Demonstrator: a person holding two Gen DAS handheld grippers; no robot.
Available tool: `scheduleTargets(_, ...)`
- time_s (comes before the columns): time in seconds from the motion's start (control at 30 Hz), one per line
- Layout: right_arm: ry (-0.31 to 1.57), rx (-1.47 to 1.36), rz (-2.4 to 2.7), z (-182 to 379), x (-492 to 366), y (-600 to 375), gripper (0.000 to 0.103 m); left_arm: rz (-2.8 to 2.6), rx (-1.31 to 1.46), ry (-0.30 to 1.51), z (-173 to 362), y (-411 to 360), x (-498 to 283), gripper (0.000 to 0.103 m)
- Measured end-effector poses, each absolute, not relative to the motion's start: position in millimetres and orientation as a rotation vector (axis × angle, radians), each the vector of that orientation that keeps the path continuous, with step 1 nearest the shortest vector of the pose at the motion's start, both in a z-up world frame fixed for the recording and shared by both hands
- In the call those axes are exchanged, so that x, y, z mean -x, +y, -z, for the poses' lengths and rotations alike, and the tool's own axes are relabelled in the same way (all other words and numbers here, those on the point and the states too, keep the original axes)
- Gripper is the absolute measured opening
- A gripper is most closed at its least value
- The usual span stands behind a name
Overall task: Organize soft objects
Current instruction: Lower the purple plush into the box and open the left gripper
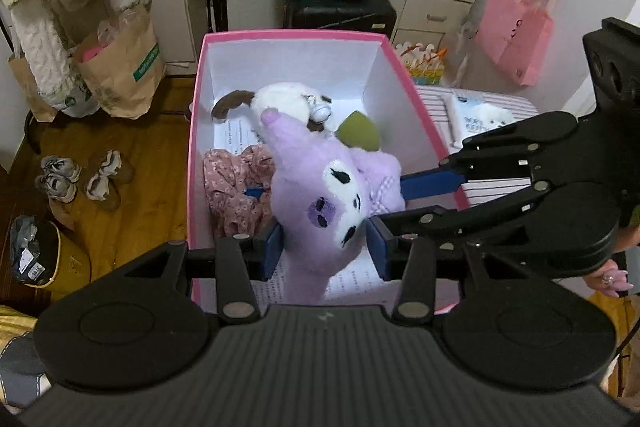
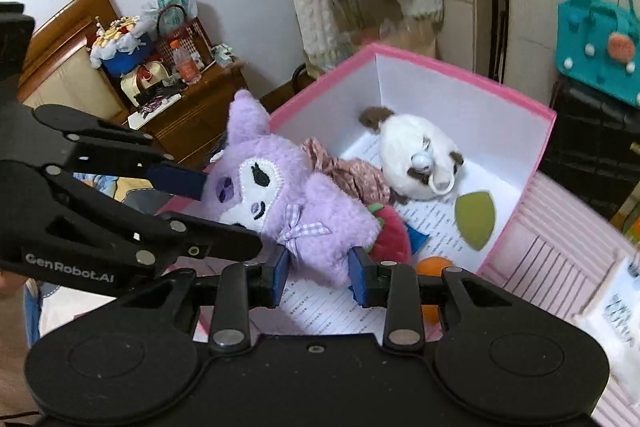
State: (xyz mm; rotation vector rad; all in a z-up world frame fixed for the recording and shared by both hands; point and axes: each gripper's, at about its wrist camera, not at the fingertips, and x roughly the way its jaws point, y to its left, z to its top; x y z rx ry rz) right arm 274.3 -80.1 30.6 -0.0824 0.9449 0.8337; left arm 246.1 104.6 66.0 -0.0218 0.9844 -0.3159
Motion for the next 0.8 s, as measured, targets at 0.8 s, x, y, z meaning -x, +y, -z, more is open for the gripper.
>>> scheduleTargets(0.8, 0.965, 0.168, -0.755, -14.7, -279.0, -66.3, 0.035, 0.272, -0.009, 1.021, -32.5, 111.8, -253.7, 0.049)
